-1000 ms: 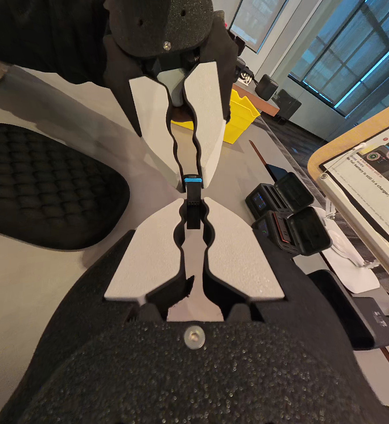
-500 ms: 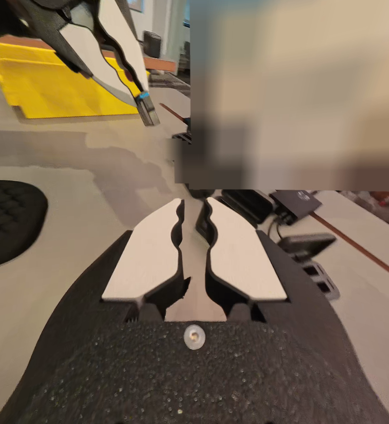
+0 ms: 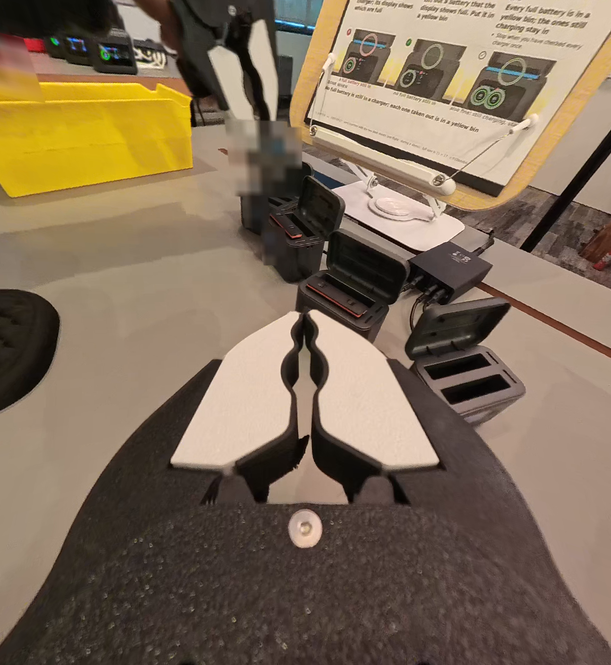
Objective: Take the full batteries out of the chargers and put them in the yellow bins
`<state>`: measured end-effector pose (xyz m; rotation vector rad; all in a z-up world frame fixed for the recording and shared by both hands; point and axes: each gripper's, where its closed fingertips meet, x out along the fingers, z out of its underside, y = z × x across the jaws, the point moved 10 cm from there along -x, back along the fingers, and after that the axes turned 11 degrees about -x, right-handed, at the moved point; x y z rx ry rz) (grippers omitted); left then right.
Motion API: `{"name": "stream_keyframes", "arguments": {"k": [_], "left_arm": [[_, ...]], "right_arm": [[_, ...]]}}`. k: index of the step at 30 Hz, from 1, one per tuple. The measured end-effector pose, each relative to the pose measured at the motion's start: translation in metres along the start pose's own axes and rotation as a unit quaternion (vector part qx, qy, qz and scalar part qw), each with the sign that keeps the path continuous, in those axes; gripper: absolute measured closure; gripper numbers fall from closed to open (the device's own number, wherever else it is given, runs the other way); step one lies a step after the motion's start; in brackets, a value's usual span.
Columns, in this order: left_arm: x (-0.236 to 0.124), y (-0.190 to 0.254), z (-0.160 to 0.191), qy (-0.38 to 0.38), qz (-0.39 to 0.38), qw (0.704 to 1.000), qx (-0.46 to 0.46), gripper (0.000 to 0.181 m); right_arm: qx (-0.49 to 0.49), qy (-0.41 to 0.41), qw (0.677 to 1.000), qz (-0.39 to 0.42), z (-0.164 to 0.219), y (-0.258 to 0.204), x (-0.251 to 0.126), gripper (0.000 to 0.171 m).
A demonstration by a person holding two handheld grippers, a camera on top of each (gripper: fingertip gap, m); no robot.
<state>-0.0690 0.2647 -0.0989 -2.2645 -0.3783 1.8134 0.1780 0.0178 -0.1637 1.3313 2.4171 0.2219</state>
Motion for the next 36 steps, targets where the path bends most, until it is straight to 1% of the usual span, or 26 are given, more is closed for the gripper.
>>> {"name": "stream_keyframes", "arguments": {"k": [5,9,16,19,25,27,29,33,36], "left_arm": [[0.021,-0.014,-0.005,-0.039,0.018,0.999,-0.009,0.167],[0.031,-0.020,-0.004,-0.052,0.024,0.998,-0.013,0.167],[0.028,-0.021,-0.005,-0.055,0.028,0.998,0.000,0.167],[0.022,-0.018,-0.005,-0.043,0.026,0.999,0.006,0.167],[-0.001,0.002,-0.011,0.011,0.031,0.999,0.038,0.167],[-0.012,0.016,-0.015,0.051,0.036,0.996,0.060,0.167],[-0.024,0.036,-0.019,0.103,0.038,0.990,0.093,0.167],[-0.044,0.085,-0.027,0.188,0.030,0.967,0.167,0.167],[-0.053,0.120,-0.031,0.238,0.035,0.949,0.206,0.166]], "right_arm": [[-0.014,-0.006,1.000,-0.010,0.001,-0.003,0.002,0.171],[-0.009,-0.004,1.000,-0.013,0.001,-0.002,0.001,0.171],[-0.003,0.000,1.000,-0.014,0.001,-0.001,0.000,0.171],[-0.004,0.000,1.000,-0.016,0.001,-0.002,0.001,0.171],[0.001,0.003,1.000,-0.020,0.001,-0.003,0.001,0.171],[0.011,0.011,0.999,-0.028,0.000,-0.004,0.001,0.171],[0.040,0.024,0.998,-0.052,-0.001,-0.006,0.002,0.169],[0.112,0.062,0.982,-0.139,-0.004,-0.012,0.005,0.153],[0.101,0.077,0.979,-0.158,-0.008,-0.019,0.006,0.135]]}}
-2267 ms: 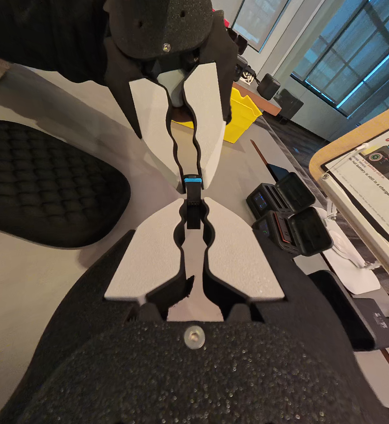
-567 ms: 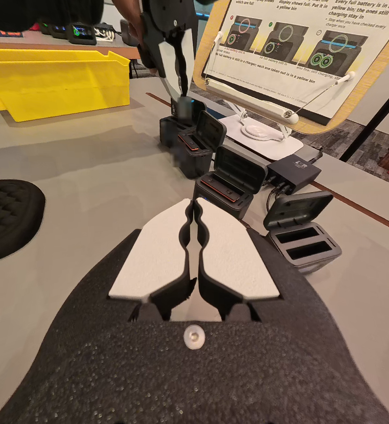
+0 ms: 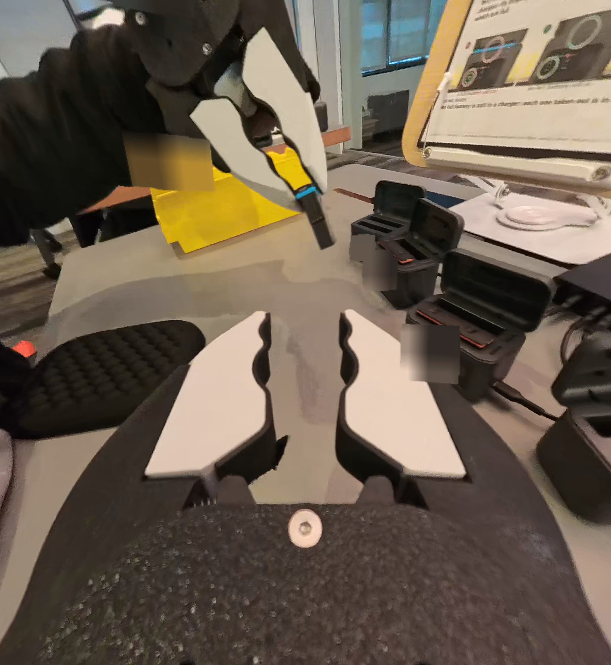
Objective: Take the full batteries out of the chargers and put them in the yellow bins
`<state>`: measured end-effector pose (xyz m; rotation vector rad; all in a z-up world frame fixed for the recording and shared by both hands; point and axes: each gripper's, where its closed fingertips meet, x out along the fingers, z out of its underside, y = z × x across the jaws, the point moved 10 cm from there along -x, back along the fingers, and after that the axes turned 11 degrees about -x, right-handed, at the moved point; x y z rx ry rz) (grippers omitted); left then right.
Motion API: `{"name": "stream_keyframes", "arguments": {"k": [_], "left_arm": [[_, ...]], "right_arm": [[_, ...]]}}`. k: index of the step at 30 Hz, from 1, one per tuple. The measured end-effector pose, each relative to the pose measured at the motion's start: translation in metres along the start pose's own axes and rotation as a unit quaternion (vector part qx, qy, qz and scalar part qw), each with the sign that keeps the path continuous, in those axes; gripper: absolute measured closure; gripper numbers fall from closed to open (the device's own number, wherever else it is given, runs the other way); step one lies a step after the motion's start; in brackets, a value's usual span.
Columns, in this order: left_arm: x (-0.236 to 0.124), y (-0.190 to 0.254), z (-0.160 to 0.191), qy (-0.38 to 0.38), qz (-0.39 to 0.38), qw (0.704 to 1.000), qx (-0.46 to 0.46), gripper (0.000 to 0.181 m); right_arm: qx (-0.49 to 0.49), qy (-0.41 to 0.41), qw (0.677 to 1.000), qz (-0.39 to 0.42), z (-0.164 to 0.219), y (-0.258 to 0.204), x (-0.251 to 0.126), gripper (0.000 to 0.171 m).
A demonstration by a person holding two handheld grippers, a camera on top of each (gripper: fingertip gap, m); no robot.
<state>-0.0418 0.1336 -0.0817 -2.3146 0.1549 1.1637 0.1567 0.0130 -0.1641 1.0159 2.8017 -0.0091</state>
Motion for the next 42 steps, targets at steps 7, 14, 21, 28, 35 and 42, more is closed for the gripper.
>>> {"name": "stream_keyframes", "arguments": {"k": [7,14,21,28,35,42], "left_arm": [[0.002,0.042,-0.029,0.117,0.036,0.992,0.018,0.167],[0.015,0.052,-0.034,0.203,0.050,0.977,-0.051,0.165],[0.021,0.037,-0.019,0.240,0.082,0.918,-0.305,0.143],[0.040,0.039,-0.001,0.292,0.226,0.684,-0.629,0.149],[0.062,0.056,0.003,0.283,0.287,0.590,-0.700,0.146],[0.064,0.052,0.000,0.276,0.277,0.628,-0.673,0.164]], "right_arm": [[-0.177,-0.016,0.984,0.028,-0.004,-0.030,0.011,0.127],[-0.299,0.000,0.947,0.118,-0.014,-0.047,0.009,0.160],[-0.458,-0.065,0.852,0.244,-0.011,-0.041,0.005,0.161],[-0.636,-0.104,0.708,0.289,0.001,-0.051,0.013,0.161],[-0.688,-0.120,0.655,0.288,0.010,-0.053,0.022,0.161],[-0.677,-0.123,0.665,0.291,0.012,-0.052,0.025,0.150]]}}
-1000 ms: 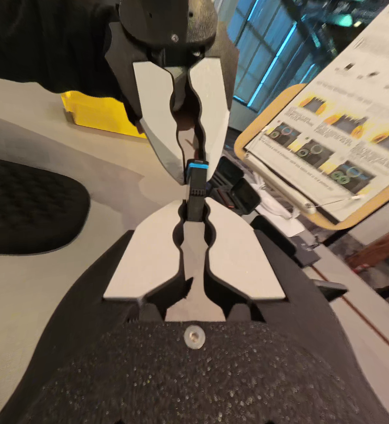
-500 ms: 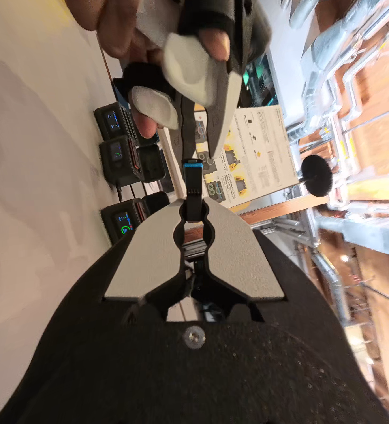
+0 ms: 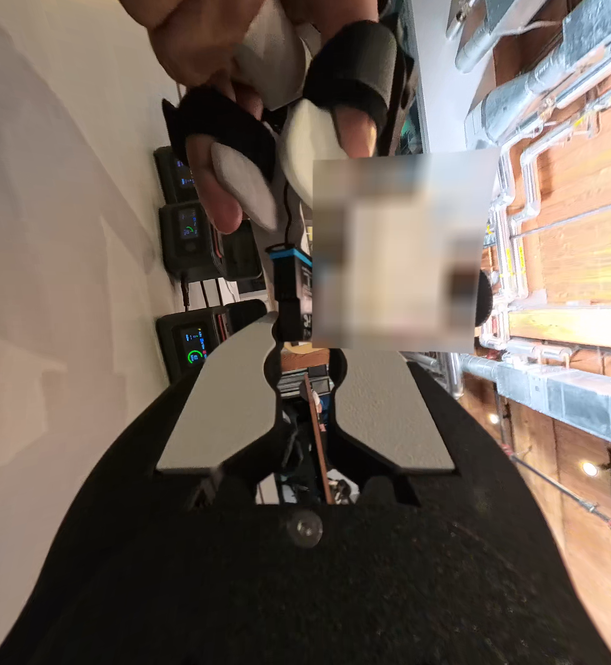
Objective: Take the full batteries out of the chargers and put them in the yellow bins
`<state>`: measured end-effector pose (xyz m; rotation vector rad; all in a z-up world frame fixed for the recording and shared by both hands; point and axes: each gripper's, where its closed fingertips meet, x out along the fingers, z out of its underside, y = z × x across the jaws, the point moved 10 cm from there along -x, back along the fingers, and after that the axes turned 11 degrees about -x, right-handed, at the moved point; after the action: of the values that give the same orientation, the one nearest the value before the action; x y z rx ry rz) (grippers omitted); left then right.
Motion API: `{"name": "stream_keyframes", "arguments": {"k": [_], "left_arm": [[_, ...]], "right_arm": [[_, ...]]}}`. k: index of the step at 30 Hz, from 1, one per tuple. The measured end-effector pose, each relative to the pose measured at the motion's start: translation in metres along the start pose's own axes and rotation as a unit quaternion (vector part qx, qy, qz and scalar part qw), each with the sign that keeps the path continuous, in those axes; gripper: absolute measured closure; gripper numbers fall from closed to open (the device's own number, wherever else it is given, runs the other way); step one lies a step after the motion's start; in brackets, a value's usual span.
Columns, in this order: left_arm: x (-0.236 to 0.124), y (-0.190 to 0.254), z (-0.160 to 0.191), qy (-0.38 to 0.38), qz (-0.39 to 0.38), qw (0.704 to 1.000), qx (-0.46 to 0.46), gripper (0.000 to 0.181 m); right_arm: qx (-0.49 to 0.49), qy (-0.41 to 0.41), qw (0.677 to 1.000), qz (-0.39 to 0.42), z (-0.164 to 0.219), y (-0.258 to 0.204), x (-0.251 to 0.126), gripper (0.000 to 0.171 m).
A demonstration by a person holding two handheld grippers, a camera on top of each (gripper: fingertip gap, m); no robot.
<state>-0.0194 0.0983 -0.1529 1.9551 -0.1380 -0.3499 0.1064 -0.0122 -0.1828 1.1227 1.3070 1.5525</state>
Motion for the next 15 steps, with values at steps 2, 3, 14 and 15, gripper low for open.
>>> {"name": "stream_keyframes", "arguments": {"k": [2,3,14,15], "left_arm": [[-0.005,0.007,-0.008,-0.005,-0.007,0.999,0.046,0.165],[-0.009,0.010,-0.013,-0.005,-0.016,0.997,0.076,0.165],[-0.087,0.022,-0.102,-0.099,-0.354,0.784,0.501,0.165],[-0.092,0.017,-0.107,-0.121,-0.363,0.772,0.508,0.165]], "right_arm": [[0.029,0.000,1.000,-0.001,0.002,0.003,0.000,0.144],[0.047,0.002,0.999,-0.004,0.004,0.005,0.000,0.145],[0.289,-0.034,0.955,-0.049,0.045,0.014,0.006,0.154],[0.300,-0.038,0.952,-0.051,0.047,0.015,0.007,0.154]]}}
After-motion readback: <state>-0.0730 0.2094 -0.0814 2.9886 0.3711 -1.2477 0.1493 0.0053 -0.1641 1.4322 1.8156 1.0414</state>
